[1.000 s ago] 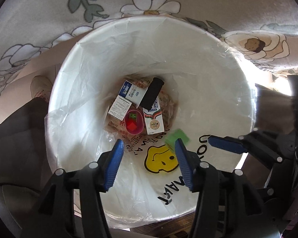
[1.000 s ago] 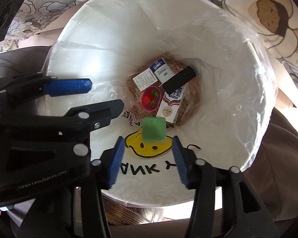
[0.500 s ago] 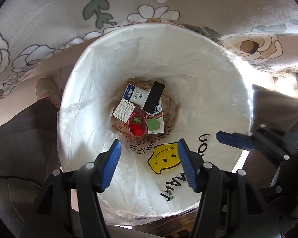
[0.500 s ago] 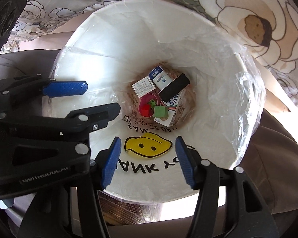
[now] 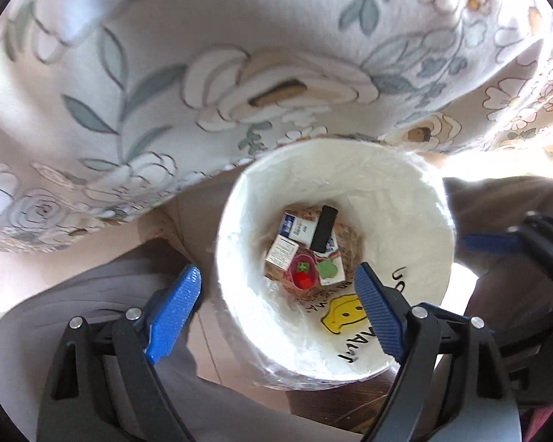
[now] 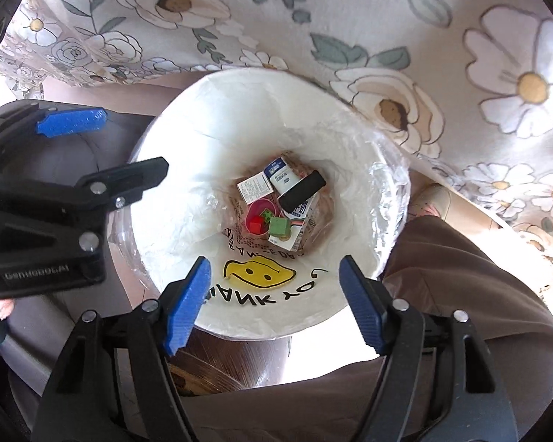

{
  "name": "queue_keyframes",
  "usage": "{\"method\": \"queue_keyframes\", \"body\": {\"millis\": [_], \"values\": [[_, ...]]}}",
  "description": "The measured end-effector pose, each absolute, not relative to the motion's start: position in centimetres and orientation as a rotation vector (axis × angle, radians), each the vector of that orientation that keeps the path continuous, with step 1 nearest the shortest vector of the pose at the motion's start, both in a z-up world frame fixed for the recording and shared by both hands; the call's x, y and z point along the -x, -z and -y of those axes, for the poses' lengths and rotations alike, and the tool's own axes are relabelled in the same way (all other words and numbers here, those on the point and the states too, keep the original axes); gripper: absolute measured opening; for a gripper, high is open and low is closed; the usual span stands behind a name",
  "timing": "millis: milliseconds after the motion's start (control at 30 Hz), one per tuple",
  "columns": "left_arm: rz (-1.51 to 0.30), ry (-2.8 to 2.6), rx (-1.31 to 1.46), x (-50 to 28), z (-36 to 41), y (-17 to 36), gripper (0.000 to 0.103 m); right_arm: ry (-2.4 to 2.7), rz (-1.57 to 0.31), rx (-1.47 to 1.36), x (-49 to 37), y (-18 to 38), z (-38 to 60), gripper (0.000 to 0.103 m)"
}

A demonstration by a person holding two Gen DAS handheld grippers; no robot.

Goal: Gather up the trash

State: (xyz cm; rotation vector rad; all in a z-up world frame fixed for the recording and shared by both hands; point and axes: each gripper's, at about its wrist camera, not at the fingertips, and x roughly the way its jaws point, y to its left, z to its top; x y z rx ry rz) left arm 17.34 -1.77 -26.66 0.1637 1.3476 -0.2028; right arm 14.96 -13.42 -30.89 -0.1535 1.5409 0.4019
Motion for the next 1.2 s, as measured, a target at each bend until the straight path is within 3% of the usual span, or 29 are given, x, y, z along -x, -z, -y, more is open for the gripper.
{"method": "queue_keyframes", "body": {"millis": [467, 833, 1200], "values": [[-1.085, 0.18, -0.219, -13.0, 1.3, 14.8, 0.089, -0.368, -1.321, 0.169, -12.5, 20.1, 15.7, 0.075], [-0.832, 0.169, -0.195, -6.7, 1.4, 4.5, 0.093, -0.31, -1.006, 0.227, -6.8, 8.2, 16.6, 0.08], [-0.725, 0.147, -0.211, -1.1, 2.3, 1.1, 0.095, -0.177, -0.684, 0.188, 1.4, 0.3, 17.6, 0.086]]}}
